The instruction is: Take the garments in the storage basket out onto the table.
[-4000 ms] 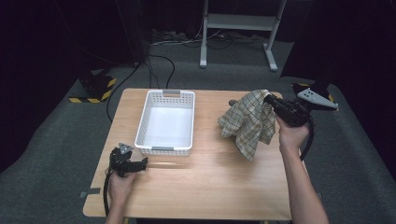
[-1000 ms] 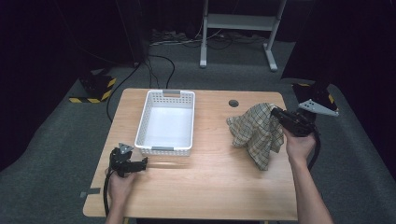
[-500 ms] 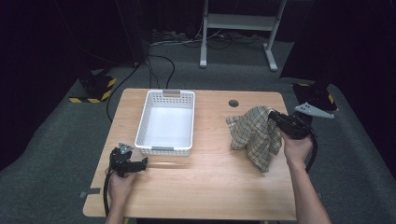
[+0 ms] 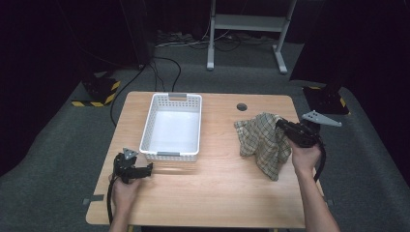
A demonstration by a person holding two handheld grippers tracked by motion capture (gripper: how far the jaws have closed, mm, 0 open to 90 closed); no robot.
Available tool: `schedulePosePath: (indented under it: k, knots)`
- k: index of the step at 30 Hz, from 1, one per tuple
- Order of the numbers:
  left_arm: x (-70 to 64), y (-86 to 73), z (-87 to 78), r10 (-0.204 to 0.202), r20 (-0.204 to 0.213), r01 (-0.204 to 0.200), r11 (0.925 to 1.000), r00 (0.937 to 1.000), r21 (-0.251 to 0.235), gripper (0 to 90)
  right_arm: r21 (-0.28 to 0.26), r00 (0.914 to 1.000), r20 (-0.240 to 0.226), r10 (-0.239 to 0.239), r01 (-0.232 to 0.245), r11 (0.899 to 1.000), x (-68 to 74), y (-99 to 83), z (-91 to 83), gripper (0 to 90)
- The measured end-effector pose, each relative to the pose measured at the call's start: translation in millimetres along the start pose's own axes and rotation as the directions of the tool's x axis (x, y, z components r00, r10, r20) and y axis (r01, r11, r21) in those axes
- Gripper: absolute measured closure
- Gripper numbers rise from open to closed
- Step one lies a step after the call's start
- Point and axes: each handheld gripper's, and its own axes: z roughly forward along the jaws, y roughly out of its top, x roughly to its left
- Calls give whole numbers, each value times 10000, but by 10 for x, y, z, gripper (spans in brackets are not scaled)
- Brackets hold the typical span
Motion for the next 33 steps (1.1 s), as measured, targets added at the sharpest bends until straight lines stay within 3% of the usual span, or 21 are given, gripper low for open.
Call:
schedulePosePath:
  k: [33]
  knots:
    - [0,0,0,4,0,-4,10000,10000,3,49,598,9995,67,324,-327,9977,-21,-349,113,866]
